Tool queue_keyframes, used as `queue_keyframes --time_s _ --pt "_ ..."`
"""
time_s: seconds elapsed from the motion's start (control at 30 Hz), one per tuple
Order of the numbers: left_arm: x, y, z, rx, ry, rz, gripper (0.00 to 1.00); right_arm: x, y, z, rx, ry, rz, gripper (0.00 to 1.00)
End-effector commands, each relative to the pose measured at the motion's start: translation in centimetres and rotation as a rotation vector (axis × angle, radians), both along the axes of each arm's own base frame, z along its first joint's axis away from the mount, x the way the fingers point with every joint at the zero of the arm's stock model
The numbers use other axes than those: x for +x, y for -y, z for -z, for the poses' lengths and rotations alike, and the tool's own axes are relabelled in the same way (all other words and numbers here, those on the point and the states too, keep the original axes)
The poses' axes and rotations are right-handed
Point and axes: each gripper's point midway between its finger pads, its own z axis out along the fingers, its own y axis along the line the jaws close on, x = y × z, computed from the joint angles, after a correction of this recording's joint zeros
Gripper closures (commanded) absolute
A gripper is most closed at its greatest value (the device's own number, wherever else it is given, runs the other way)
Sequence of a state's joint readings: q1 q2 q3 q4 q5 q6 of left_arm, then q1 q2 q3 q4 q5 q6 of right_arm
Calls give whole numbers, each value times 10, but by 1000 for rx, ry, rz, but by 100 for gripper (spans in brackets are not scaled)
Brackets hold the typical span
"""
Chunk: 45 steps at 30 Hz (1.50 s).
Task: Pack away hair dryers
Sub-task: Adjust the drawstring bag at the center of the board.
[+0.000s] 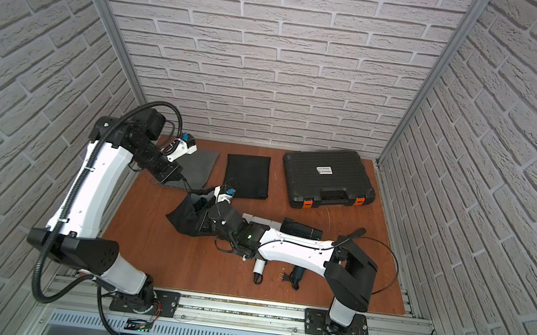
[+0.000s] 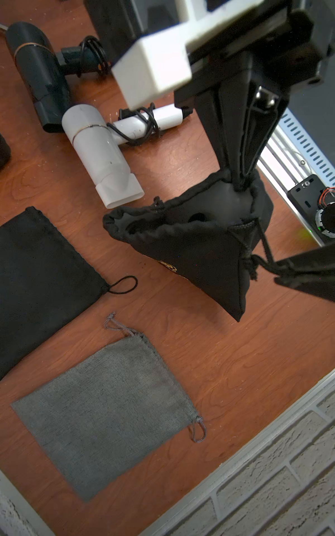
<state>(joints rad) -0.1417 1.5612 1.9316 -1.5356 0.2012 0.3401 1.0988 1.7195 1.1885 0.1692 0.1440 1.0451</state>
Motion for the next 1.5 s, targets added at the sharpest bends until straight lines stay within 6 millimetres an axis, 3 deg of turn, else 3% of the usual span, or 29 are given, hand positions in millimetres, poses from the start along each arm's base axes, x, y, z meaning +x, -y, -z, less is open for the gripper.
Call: queue_keyframes --time_s 0.0,0.23,0.3,0.43,0.83,0.97,1.07,1.47 --pt "43 -5 -11 18 179 -18 100 -24 4 48 -111 -106 -70 97" --pt "62 7 13 -21 156 -16 100 -8 9 65 -239 -121 -54 97" --pt "69 10 16 -31 162 -20 100 0 14 71 -320 -117 -39 97" --pt "72 16 10 -62 185 -24 100 10 8 73 -306 -136 -73 97" --pt "17 38 -13 -73 240 97 100 1 10 58 -296 -112 -148 88" --pt "3 45 -15 -65 252 136 100 -4 18 56 -298 -112 -152 78" --pt "1 43 -10 -49 236 130 100 -8 26 54 -310 -109 -150 70" --pt "4 36 1 -11 222 112 100 -21 63 38 -365 -89 -137 58"
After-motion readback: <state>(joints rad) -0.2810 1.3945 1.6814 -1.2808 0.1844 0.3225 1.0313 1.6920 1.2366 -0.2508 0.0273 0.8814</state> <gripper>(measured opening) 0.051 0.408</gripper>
